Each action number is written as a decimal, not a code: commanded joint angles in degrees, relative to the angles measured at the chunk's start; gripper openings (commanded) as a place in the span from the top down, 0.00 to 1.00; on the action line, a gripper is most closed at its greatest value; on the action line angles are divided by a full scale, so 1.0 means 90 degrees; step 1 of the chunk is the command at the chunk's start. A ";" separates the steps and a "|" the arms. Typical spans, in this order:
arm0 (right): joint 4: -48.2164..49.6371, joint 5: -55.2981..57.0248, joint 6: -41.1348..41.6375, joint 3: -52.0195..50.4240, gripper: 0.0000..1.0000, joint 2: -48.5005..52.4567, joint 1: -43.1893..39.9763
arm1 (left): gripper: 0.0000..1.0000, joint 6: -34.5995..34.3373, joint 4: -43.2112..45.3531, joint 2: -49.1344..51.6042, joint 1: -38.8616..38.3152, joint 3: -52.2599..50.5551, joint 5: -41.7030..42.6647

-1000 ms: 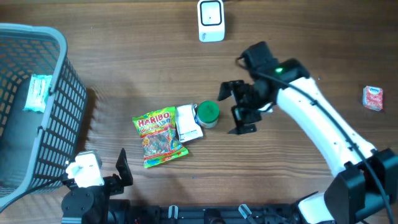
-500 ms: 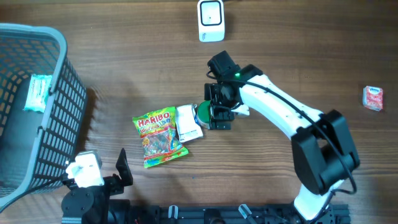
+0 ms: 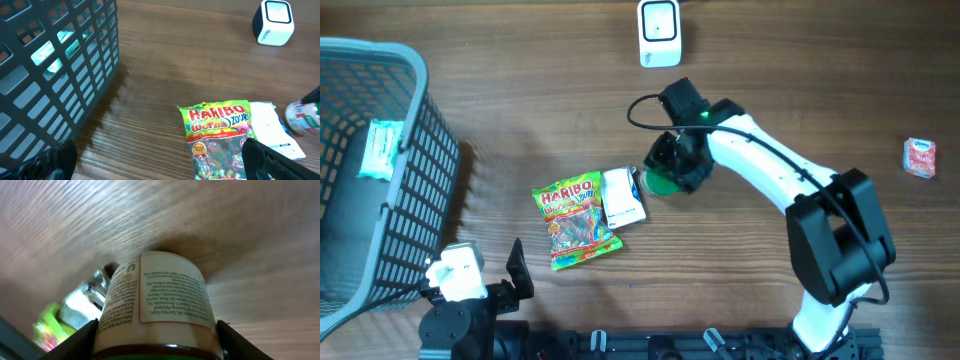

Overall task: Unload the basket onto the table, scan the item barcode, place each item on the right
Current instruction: 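Lift the green jar and rotate it in the right gripper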

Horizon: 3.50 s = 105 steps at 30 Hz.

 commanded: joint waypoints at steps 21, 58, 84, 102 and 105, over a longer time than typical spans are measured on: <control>-0.4221 0.1316 0.0160 0.2373 0.00 -0.0500 -0.0306 | 0.00 -0.0039 0.0024 -0.0044 0.0029 -0.0019 0.0032; -0.0877 0.1892 0.2283 -0.0607 0.40 -0.0491 -0.0151 | 0.00 -0.0039 0.0024 -0.0044 0.0029 -0.0019 0.0032; -0.0685 0.1802 -0.2601 -0.0605 0.00 -0.0488 -0.0260 | 0.00 -0.0039 0.0024 -0.0044 0.0029 -0.0019 0.0032; -0.2215 0.1302 -0.3169 0.0792 0.40 0.0107 -0.0313 | 0.00 -0.0039 0.0024 -0.0044 0.0029 -0.0019 0.0032; -0.2902 0.0053 -0.3619 0.1382 0.39 0.0107 -0.0313 | 0.00 -0.0039 0.0024 -0.0044 0.0029 -0.0019 0.0032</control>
